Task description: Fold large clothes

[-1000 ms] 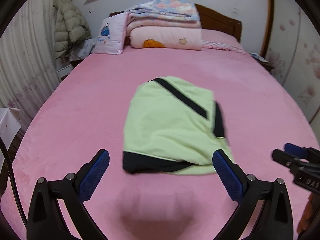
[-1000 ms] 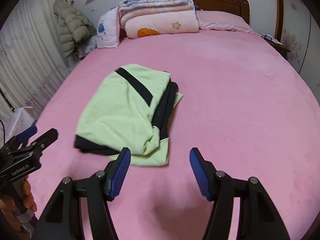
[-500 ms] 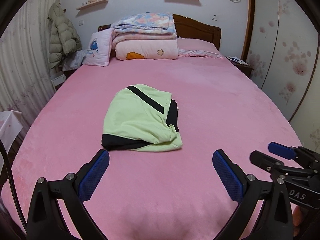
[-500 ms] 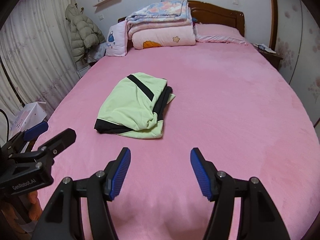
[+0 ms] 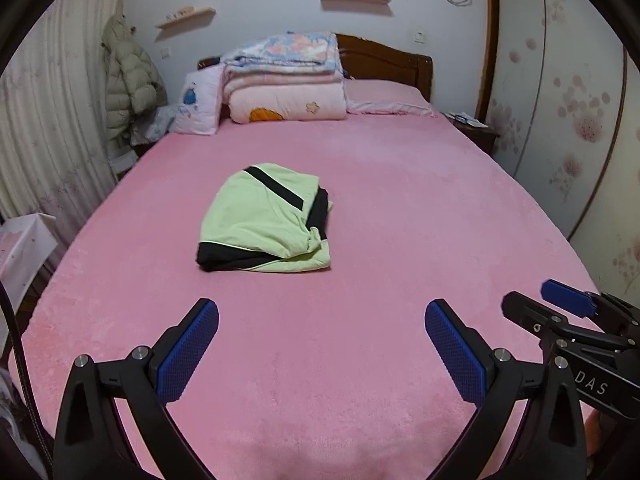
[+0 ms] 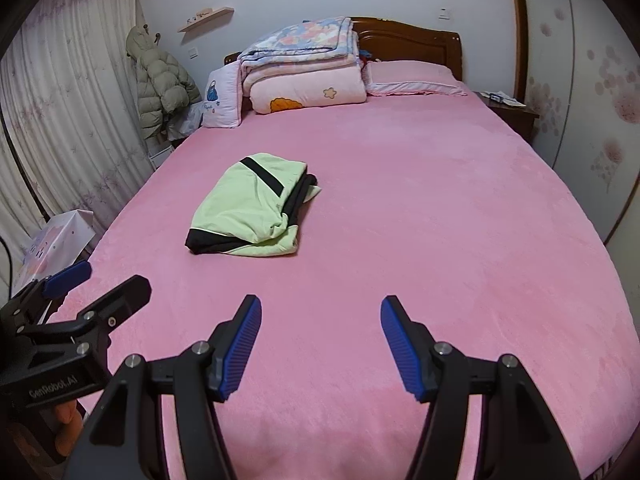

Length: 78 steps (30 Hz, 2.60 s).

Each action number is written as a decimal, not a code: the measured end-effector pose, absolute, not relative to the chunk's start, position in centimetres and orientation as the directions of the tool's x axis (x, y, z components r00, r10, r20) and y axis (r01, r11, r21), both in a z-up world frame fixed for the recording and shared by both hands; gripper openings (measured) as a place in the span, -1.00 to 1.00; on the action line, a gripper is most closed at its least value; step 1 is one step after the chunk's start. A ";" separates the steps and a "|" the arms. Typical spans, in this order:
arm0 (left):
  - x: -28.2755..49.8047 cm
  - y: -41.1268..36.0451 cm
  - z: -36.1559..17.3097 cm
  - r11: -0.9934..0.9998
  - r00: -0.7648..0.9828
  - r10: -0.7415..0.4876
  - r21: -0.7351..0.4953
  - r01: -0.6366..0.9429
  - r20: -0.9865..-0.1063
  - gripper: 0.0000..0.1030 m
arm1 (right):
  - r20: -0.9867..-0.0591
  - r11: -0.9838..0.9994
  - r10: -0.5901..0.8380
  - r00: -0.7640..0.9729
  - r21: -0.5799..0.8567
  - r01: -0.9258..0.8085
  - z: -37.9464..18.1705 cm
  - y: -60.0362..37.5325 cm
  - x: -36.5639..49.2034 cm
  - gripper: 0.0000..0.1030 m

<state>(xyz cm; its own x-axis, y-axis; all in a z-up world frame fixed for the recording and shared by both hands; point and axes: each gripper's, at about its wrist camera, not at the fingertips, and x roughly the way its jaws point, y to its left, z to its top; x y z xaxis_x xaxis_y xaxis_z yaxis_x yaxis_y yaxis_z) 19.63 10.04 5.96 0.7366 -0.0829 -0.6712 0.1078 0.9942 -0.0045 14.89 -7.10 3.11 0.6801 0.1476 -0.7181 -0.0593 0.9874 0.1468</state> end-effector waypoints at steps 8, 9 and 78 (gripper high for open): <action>17.0 9.7 6.0 0.998 0.717 -0.066 -0.060 0.034 -0.694 0.99 | -0.727 0.989 0.099 0.679 0.147 0.014 2.8 -9.7 11.5 0.21; 16.8 9.6 5.9 0.997 0.715 -0.069 -0.065 0.033 -0.696 0.99 | -0.727 0.989 0.099 0.679 0.147 0.014 2.8 -9.7 11.5 0.21; 13.8 3.2 5.6 0.996 0.680 -0.062 -0.001 0.089 -0.730 0.99 | -0.699 0.995 0.045 0.713 0.093 0.028 3.4 -12.8 7.6 0.21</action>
